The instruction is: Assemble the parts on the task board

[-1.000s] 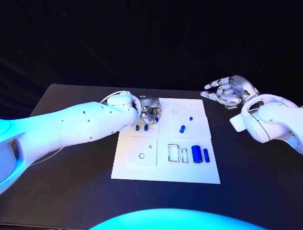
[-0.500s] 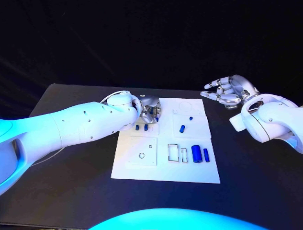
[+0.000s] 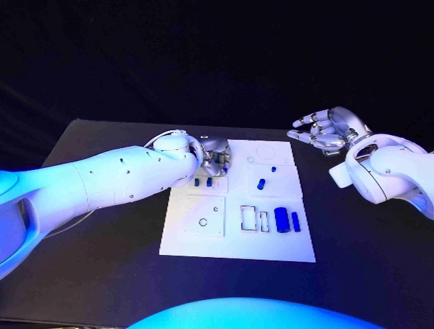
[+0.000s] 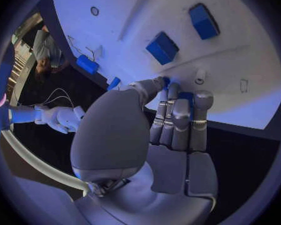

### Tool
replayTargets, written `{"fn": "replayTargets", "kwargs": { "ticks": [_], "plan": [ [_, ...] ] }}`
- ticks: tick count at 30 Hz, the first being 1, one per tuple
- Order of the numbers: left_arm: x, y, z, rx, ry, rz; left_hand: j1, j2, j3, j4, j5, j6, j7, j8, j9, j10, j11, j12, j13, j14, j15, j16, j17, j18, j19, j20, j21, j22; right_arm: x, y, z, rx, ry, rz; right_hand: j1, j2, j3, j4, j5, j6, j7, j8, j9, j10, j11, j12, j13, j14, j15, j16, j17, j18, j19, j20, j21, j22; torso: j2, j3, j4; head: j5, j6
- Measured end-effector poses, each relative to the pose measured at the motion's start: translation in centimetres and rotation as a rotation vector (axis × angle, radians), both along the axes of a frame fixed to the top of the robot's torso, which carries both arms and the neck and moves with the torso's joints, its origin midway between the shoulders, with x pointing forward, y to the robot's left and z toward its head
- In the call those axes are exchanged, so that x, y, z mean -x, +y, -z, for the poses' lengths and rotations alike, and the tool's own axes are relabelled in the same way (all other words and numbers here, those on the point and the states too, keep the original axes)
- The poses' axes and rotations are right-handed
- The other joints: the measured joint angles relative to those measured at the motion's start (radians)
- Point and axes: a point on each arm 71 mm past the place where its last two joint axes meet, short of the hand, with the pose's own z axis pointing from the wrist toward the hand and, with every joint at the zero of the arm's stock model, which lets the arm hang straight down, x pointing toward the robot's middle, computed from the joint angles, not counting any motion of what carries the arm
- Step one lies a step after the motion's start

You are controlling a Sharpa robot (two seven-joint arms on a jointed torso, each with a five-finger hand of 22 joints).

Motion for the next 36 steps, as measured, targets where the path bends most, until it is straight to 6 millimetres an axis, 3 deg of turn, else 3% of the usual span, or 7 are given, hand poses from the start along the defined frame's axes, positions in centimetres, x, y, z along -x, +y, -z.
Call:
{"fn": "replayTargets", "kwargs": {
  "ticks": [10,12,15,18,29,31,36],
  "plan": [
    [0.1,-0.22,0.04,0.008,0.006,0.004,0.0,0.0,0.007,-0.007,0.0,0.0,0.0,-0.004,0.0,0.0,0.0,-0.006,0.0,0.004,0.004,0.0,-0.001,0.0,0.0,0.0,0.004,0.003,-0.01,0.03,0.01,0.0,0.0,-0.001,0.0,0.0,0.003,-0.003,0.0,0.0,0.0,0.0,0.0,0.0,0.0,0.0,0.001,0.0,0.0,0.0,0.0,0.0,0.0,0.0,0.0,0.0,0.0,-0.0001,0.0001,-0.001,-0.003],
    [0.11,-0.26,0.05,0.009,0.007,0.005,0.0,0.0,0.007,-0.007,0.0,0.0,0.0,-0.004,0.0,0.0,0.0,-0.005,0.0,0.004,0.004,0.0,-0.002,-0.016,0.0,0.0,0.004,0.004,-0.01,0.04,0.01,0.0,0.0,-0.001,0.0,0.0,0.003,-0.003,0.0,0.0,0.0,0.0,0.0,0.0,0.0,0.0,0.001,0.0,0.0,0.0,0.0,0.0,0.0,0.0,0.0,0.0,0.0,-0.0001,0.0001,-0.002,-0.003],
    [0.1,-0.26,0.06,0.009,0.008,0.005,0.0,0.0,0.009,-0.009,0.0,0.004,0.004,-0.004,0.0,0.0,0.0,-0.008,0.0,0.004,0.004,0.001,-0.002,-0.016,0.0,0.0,0.008,0.007,-0.01,0.05,0.02,0.0,0.001,-0.001,0.0,0.0,0.003,-0.003,0.0,0.0,0.0,0.0,0.0,0.0,0.0,0.0,0.001,0.0,0.0,0.0,0.0,0.0,0.0,0.0,0.0,0.0,0.0,-0.0002,0.0001,-0.002,-0.003],
    [0.07,-0.24,0.05,0.009,0.008,0.003,-0.006,0.007,0.018,-0.018,0.0,0.021,0.002,-0.004,0.0,0.015,0.003,-0.014,-0.003,0.011,0.001,0.012,0.003,-0.016,0.017,0.002,0.022,0.021,-0.01,0.05,0.03,0.0,0.001,-0.001,0.0,0.0,0.003,-0.003,0.0,0.0,0.0,0.0,0.0,0.0,0.0,0.0,0.001,0.0,0.0,0.0,0.0,0.0,0.0,0.0,0.0,0.0,0.0,-0.0002,0.0001,-0.002,-0.004],
    [-0.02,-0.29,0.13,0.011,0.007,0.0,-0.003,0.04,0.028,-0.059,-0.001,0.088,-0.012,-0.005,0.013,0.088,-0.021,-0.026,0.0,0.056,-0.02,0.036,0.045,-0.016,0.061,-0.015,0.07,0.079,-0.01,0.07,0.04,0.0,0.001,-0.001,0.0,0.0,0.006,0.0,0.0,0.0,0.0,0.0,0.0,0.004,-0.003,0.009,0.008,0.0,0.0,0.0,0.0,0.0,0.0,0.0,0.0,0.0,0.0,-0.0007,-0.0003,-0.004,-0.005],
    [-0.04,-0.29,0.14,0.011,0.006,-0.001,-0.004,0.044,0.027,-0.064,-0.001,0.093,-0.014,-0.006,0.014,0.093,-0.021,-0.031,0.0,0.057,-0.021,0.04,0.049,-0.031,0.068,-0.014,0.072,0.086,-0.01,0.07,0.04,0.0,0.001,-0.001,0.0,0.0,0.006,0.0,0.0,0.0,0.0,0.0,0.0,0.006,-0.002,0.009,0.009,0.0,0.0,0.0,0.0,0.0,0.0,0.0,0.0,0.0,0.0,-0.0007,-0.0006,-0.005,-0.005],
    [-0.08,-0.3,0.18,0.016,0.002,-0.002,-0.002,0.048,0.029,-0.076,-0.006,0.113,-0.016,-0.009,0.016,0.115,-0.026,-0.041,0.0,0.07,-0.027,0.043,0.057,-0.031,0.083,-0.018,0.088,0.101,-0.01,0.1,0.05,0.0,0.001,-0.002,0.0,0.0,0.006,0.0,0.0,0.0,0.0,0.0,0.0,0.007,0.0,0.009,0.01,0.0,0.0,0.0,0.0,0.0,0.0,0.0,0.0,0.0,0.0,-0.0007,-0.0005,-0.005,-0.005]
  ]
}}
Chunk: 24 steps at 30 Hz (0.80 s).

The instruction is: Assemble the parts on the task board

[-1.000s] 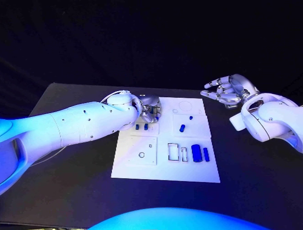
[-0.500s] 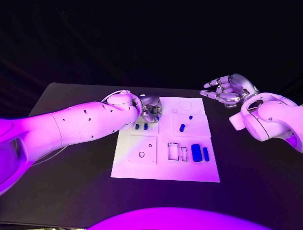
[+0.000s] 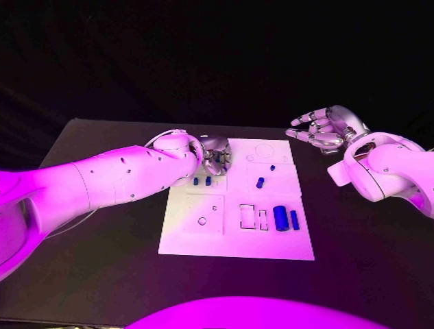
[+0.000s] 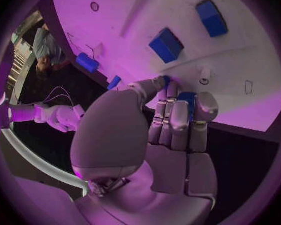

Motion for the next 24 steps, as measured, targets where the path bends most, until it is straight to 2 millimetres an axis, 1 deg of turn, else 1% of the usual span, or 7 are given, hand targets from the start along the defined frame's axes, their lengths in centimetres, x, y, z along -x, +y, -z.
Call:
{"fn": "replayTargets", "kwargs": {
  "ticks": [5,8,11,12,14,19,24],
  "plan": [
    [0.1,0.1,0.1,0.009,-0.006,0.0,-0.002,0.004,0.0,-0.003,0.004,0.0,0.0,-0.003,0.003,0.003,0.0,-0.003,0.0,0.004,0.004,0.001,0.004,0.0,0.002,-0.002,0.001,0.007,0.0,0.1,0.0,0.0,0.0,-0.001,0.0,0.0,0.0,0.0,0.0,0.0,0.0,0.0,0.0,0.0,0.0,0.0,0.0,0.0,0.0,0.0,0.0,0.0,0.0,0.0,0.0,0.0,-0.001,0.0,0.0005,0.0,0.002],
    [0.2,0.4,0.1,0.018,-0.006,0.0,-0.005,0.008,-0.003,-0.005,0.005,0.0,0.0,-0.004,0.004,0.006,0.004,-0.018,-0.002,0.007,0.0,0.001,0.005,0.0,0.002,-0.002,0.005,0.008,0.0,0.1,0.0,0.0,0.0,-0.001,0.0,0.0,0.0,0.0,0.0,0.0,0.0,0.0,0.0,0.0,0.0,0.0,0.0,0.0,0.0,0.0,0.0,0.0,0.0,0.0,0.0,0.0,-0.001,0.0,0.0005,0.002,0.004],
    [0.4,1.0,0.0,0.032,-0.003,-0.006,-0.006,0.007,-0.003,-0.005,0.005,0.005,-0.002,-0.01,0.008,0.012,-0.002,-0.022,-0.003,0.011,0.004,0.007,0.009,0.0,0.009,-0.002,0.006,0.013,0.0,0.1,0.0,0.0,0.0,-0.001,0.0,0.0,0.0,0.0,0.0,0.0,0.0,0.0,0.0,0.0,0.0,0.004,0.001,0.0,0.0,0.0,0.0,0.0,0.0,0.0,0.0,0.0,-0.001,0.0,0.0005,0.001,0.005],
    [0.4,1.2,0.0,0.038,-0.002,-0.009,-0.009,0.004,-0.003,-0.005,0.005,0.007,0.0,-0.01,0.008,0.014,0.0,-0.023,-0.003,0.011,0.004,0.007,0.013,0.0,0.013,-0.001,0.012,0.017,0.0,0.1,0.0,0.0,0.0,-0.001,0.0,0.0,0.0,0.0,0.0,0.0,0.0,0.0,0.0,0.0,0.0,0.004,0.001,0.0,0.0,0.0,0.0,0.0,0.0,0.0,0.0,0.0,-0.001,0.0,0.0005,0.001,0.005],
    [0.5,1.5,-0.4,0.054,-0.003,-0.016,-0.012,0.001,-0.003,-0.005,0.005,0.007,0.0,-0.01,0.008,0.017,0.0,-0.023,-0.002,0.014,0.0,0.007,0.016,0.0,0.016,-0.002,0.012,0.02,0.0,0.1,0.0,0.0,0.001,-0.001,0.0,0.0,0.0,0.0,0.0,0.0,0.0,0.0,0.0,0.0,0.0,0.004,0.001,0.0,0.0,0.0,0.0,0.0,0.0,0.0,0.0,0.0,-0.001,0.0002,0.0005,0.001,0.005],
    [0.6,2.3,-1.5,0.096,-0.01,-0.031,-0.014,-0.001,-0.002,-0.006,0.005,0.011,-0.003,-0.01,0.008,0.017,0.0,-0.026,0.0,0.014,0.0,0.007,0.018,0.0,0.016,-0.002,0.012,0.022,0.0,0.0,0.0,0.0,0.001,0.0,0.0,0.0,0.0,0.0,0.0,0.0,0.0,0.004,0.0,0.004,-0.004,0.004,0.004,0.0,0.0,0.0,0.0,0.0,0.0,0.0,0.0,0.0,-0.003,0.0008,0.0011,0.001,0.008],
    [0.7,3.6,-2.5,0.133,-0.017,-0.055,-0.014,-0.001,-0.002,-0.006,0.005,0.011,-0.003,-0.01,0.008,0.017,0.0,-0.026,0.0,0.014,0.0,0.007,0.02,0.0,0.016,-0.002,0.012,0.023,0.1,-0.1,0.1,0.0,0.001,0.002,0.0,0.0,0.0,0.0,0.0,0.0,0.0,0.004,0.0,0.004,-0.004,0.004,0.004,0.0,0.0,0.0,0.0,0.0,0.0,0.0,0.0,0.0,-0.003,0.0012,0.0027,0.005,0.01]
  ]
}}
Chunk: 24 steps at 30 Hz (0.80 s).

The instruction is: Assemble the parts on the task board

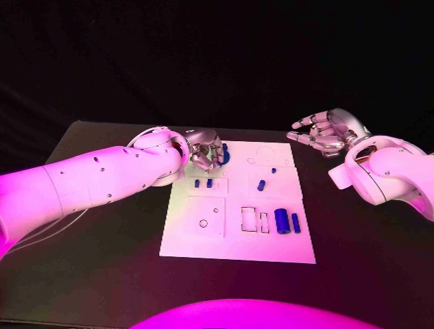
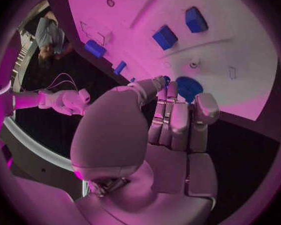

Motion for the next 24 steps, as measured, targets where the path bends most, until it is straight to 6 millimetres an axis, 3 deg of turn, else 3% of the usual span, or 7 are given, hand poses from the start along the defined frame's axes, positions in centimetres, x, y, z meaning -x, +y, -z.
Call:
{"fn": "replayTargets", "kwargs": {
  "ticks": [11,24],
  "plan": [
    [0.1,2.2,-0.4,0.022,0.018,-0.042,0.0,0.0,0.0,0.0,0.0,0.0,0.0,0.0,-0.001,0.0,0.0,-0.004,0.0,0.0,0.0,0.0,-0.001,0.0,0.0,0.0,0.0,0.0,0.0,-0.2,0.0,0.001,0.0,0.003,0.0,0.0,0.0,0.0,0.0,0.0,0.0,0.0,0.0,0.0,0.0,0.0,0.0,0.0,0.0,0.0,0.0,0.0,0.0,0.0,0.0,0.0,0.0,0.0006,0.0017,0.002,0.0],
    [-0.4,2.8,0.5,-0.01,0.05,-0.063,-0.004,0.004,0.0,0.0,0.0,-0.001,0.0,-0.004,-0.002,0.0,0.0,-0.005,0.0,0.0,0.0,0.0,-0.004,0.0,0.0,0.0,0.0,-0.001,0.0,-0.2,0.0,0.001,0.001,0.003,0.0,0.0,0.0,0.0,0.003,0.0,0.0,0.0,0.0,0.002,0.002,0.0,0.0,0.0,0.0,0.0,0.0,0.0,0.0,0.0,0.0,0.0,0.0,0.0,0.0017,0.002,0.0]
  ]
}}
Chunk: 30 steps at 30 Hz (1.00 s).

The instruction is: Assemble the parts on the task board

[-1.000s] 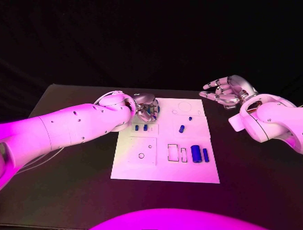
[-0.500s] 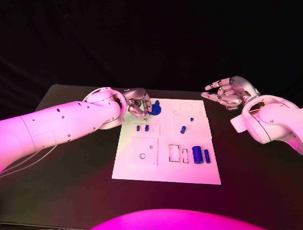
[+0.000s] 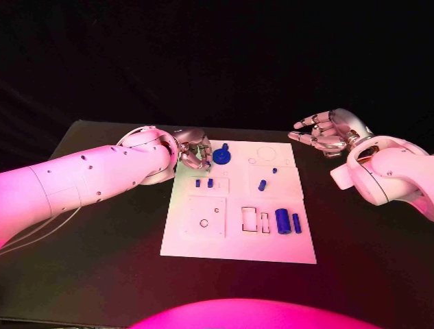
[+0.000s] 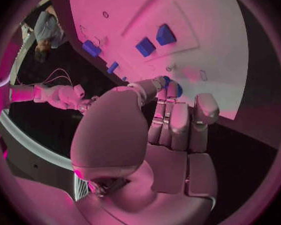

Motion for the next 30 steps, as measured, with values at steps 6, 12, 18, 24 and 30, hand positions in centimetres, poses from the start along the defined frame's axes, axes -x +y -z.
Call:
{"fn": "replayTargets", "kwargs": {
  "ticks": [6,12,18,24,30],
  "plan": [
    [-0.06,0.07,0.5,-0.017,0.012,0.0,0.0,0.0,0.0,0.0,0.0,0.0,0.0,0.0,0.001,0.0,0.0,0.0,0.0,0.0,0.0,0.0,-0.002,0.0,0.0,0.0,0.0,-0.001,0.0,-0.02,0.01,0.0,0.0,0.0,0.0,0.0,0.0,0.0,0.001,0.0,0.0,0.0,0.0,0.001,0.001,0.0,0.0,0.0,0.0,0.0,0.0,0.0,0.0,0.0,0.0,0.0,0.001,0.0003,-0.0012,0.001,-0.001],
    [-0.08,0.09,0.66,-0.03,0.02,0.004,0.0,0.0,0.0,0.0,0.0,0.0,0.0,-0.002,0.001,0.004,-0.004,-0.001,0.0,0.0,0.0,0.0,-0.002,0.0,0.0,0.0,0.0,-0.001,0.0,-0.03,0.02,0.0,0.0,0.001,0.0,0.0,0.0,0.0,0.001,0.0,0.0,0.0,0.0,0.001,0.001,0.0,0.0,0.0,0.0,0.0,0.001,0.0,0.0,0.0,0.0,0.0,0.001,0.0007,-0.0006,0.0,-0.003],
    [-0.01,0.04,0.73,-0.038,0.03,0.016,0.0,0.0,0.003,-0.003,0.0,0.003,0.003,-0.004,0.001,0.007,0.0,-0.001,-0.001,0.0,0.0,0.0,-0.006,0.0,0.0,0.0,0.0,-0.006,0.0,-0.03,0.02,0.0,0.0,0.001,0.0,0.0,0.0,0.0,0.001,0.0,0.0,0.0,0.0,0.001,0.002,0.0,0.0,0.0,0.0,0.0,0.001,0.0,0.0,0.0,0.0,0.0,0.0,0.0009,-0.0004,-0.001,-0.004],
    [0.08,-0.04,0.88,-0.043,0.038,0.023,-0.001,-0.001,0.003,-0.003,-0.002,0.004,0.004,-0.005,0.0,0.007,0.0,-0.001,-0.001,0.0,0.0,0.0,-0.006,0.0,0.0,0.0,0.0,-0.006,0.01,-0.03,0.03,0.0,0.0,0.001,0.0,0.0,0.0,0.0,0.001,0.0,0.0,0.0,0.0,0.001,0.001,0.0,0.0,0.0,0.0,0.0,0.001,0.0,0.0,0.0,0.0,0.0,0.0,0.001,-0.0003,-0.001,-0.004],
    [0.08,-0.1,0.87,-0.047,0.038,0.027,-0.001,-0.001,0.0,-0.006,-0.002,0.004,0.004,-0.005,0.001,0.008,-0.001,-0.005,0.001,0.0,0.0,0.0,-0.006,0.0,0.0,0.0,0.0,-0.008,0.01,-0.02,0.03,0.0,0.0,0.001,0.0,0.0,0.0,0.0,0.001,0.0,0.0,0.0,0.0,0.001,0.002,0.0,0.0,0.0,0.0,0.0,0.001,0.0,0.0,0.0,0.0,0.0,0.0,0.0009,-0.0003,-0.001,-0.005]
  ]
}}
